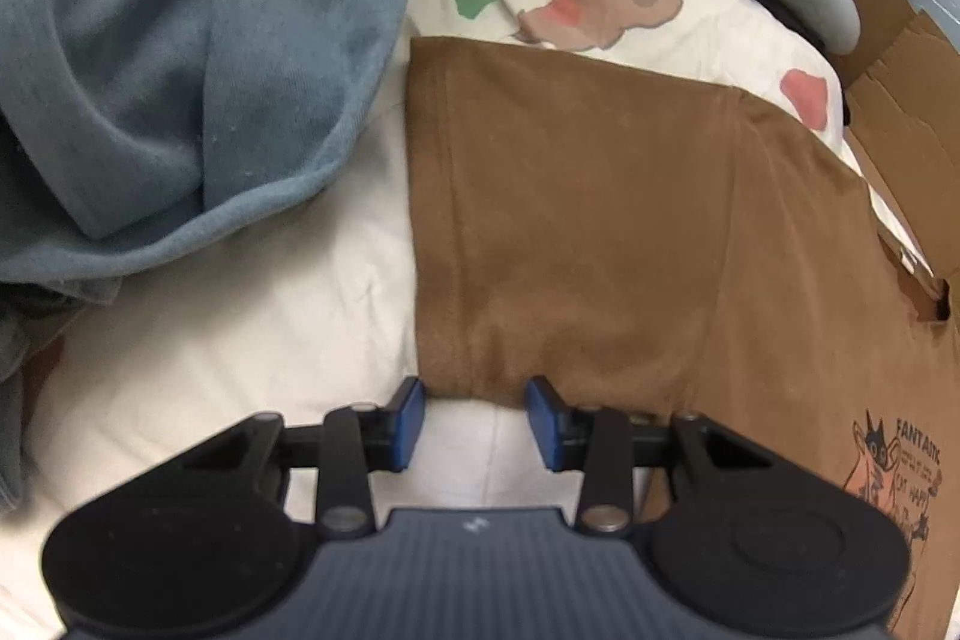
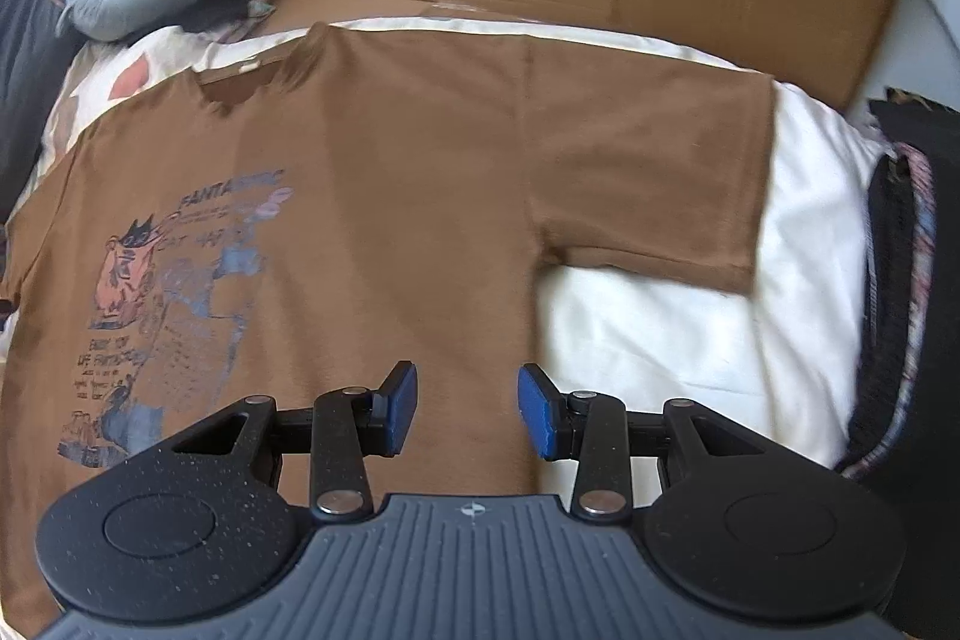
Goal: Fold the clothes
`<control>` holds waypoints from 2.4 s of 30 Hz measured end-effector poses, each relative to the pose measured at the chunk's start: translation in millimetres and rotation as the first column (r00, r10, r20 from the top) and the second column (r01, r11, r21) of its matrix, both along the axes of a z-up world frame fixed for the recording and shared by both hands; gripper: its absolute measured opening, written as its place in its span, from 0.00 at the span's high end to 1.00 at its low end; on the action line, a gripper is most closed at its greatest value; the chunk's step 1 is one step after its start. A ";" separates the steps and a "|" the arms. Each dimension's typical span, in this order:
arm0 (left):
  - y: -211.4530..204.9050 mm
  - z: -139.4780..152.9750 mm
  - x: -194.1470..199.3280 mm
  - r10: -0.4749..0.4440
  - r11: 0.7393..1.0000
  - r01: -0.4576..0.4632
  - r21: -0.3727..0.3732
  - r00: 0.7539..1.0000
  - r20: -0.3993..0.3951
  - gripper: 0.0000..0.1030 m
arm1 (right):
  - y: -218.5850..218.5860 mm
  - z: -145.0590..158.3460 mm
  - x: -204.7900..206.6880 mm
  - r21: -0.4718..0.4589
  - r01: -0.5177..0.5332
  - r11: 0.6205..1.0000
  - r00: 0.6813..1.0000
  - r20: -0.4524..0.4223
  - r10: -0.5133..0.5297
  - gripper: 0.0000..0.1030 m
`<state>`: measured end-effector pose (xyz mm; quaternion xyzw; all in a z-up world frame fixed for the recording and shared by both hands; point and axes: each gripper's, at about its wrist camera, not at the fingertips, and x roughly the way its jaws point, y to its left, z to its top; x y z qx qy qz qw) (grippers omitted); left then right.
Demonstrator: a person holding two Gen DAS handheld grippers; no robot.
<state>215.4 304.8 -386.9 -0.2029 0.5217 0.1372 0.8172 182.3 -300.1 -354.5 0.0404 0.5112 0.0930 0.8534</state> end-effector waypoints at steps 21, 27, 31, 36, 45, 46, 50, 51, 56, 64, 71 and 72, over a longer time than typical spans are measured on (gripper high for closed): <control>39.2 -16.3 -17.0 0.305 0.911 -0.279 -0.303 0.951 0.041 0.65 | 78.5 9.5 46.6 -0.005 -0.283 0.959 0.959 0.031 0.283 0.57; 48.9 -29.8 -29.5 0.442 0.817 -0.386 -0.428 0.896 0.035 0.64 | 131.0 25.7 78.9 -0.022 -0.424 0.905 0.904 0.056 0.425 0.57; 52.0 -28.9 -33.2 0.462 0.815 -0.401 -0.419 0.885 0.052 0.90 | 165.8 30.9 96.6 -0.025 -0.502 0.864 0.863 0.053 0.503 0.57; 53.2 -10.9 -35.3 0.424 0.870 -0.361 -0.337 0.895 0.136 0.93 | 190.8 16.9 103.3 -0.027 -0.549 0.835 0.835 0.005 0.550 0.58; 54.3 -6.4 -22.5 0.336 0.928 -0.295 -0.225 0.926 0.171 0.94 | 181.5 -25.5 101.1 -0.077 -0.515 0.854 0.856 -0.103 0.506 0.58; 53.3 -9.9 -21.9 0.333 0.930 -0.298 -0.214 0.930 0.153 0.94 | 178.2 -29.4 100.9 -0.088 -0.506 0.858 0.861 -0.114 0.496 0.58; 48.4 -12.1 -23.9 0.309 0.942 -0.285 -0.177 0.943 0.125 0.93 | 165.8 -45.7 101.1 -0.115 -0.474 0.873 0.876 -0.164 0.454 0.58; 48.2 -9.4 -24.0 0.312 0.941 -0.290 -0.172 0.943 0.116 0.92 | 163.2 -48.7 100.5 -0.117 -0.470 0.875 0.877 -0.170 0.449 0.58; 48.1 19.1 -29.4 0.302 0.953 -0.293 -0.082 0.945 0.125 0.84 | 155.6 -55.1 98.5 -0.101 -0.448 0.888 0.888 -0.167 0.429 0.57; 43.9 35.5 8.0 0.158 0.987 -0.153 -0.041 0.969 0.188 0.75 | 164.1 -46.4 91.3 -0.101 -0.473 0.875 0.879 -0.116 0.462 0.57; 29.0 19.4 65.1 0.020 0.997 -0.032 0.066 0.985 0.170 0.61 | 180.2 -39.0 86.5 -0.100 -0.519 0.849 0.855 -0.076 0.514 0.57; 28.4 17.0 72.0 0.004 0.996 -0.019 0.091 0.986 0.164 0.60 | 181.7 -38.9 85.4 -0.097 -0.523 0.847 0.852 -0.073 0.518 0.57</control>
